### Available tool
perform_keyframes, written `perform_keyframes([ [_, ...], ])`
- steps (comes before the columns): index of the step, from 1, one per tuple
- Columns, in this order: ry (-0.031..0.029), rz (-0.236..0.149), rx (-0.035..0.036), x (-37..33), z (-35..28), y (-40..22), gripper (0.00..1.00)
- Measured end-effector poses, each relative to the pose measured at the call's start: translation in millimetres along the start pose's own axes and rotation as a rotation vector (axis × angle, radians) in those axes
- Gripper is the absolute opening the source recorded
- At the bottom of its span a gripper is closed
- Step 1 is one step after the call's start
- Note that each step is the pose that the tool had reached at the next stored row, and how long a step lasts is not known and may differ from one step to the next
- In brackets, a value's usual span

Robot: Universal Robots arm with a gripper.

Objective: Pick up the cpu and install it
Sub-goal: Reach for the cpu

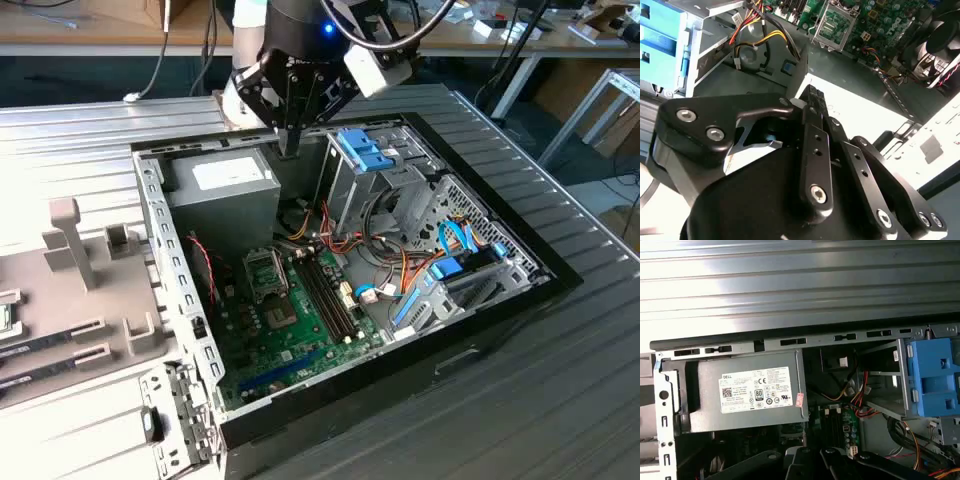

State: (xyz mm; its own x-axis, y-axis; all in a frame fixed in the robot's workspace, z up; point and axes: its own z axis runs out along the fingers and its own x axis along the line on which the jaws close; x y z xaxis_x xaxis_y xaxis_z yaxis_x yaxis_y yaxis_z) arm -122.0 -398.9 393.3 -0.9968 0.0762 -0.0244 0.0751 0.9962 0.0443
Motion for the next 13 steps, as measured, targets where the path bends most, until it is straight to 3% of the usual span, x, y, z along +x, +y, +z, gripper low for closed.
perform_keyframes([
  [13, 0.0, 0.0, 0.0, 10.8, -0.3, -0.8, 0.1],
])
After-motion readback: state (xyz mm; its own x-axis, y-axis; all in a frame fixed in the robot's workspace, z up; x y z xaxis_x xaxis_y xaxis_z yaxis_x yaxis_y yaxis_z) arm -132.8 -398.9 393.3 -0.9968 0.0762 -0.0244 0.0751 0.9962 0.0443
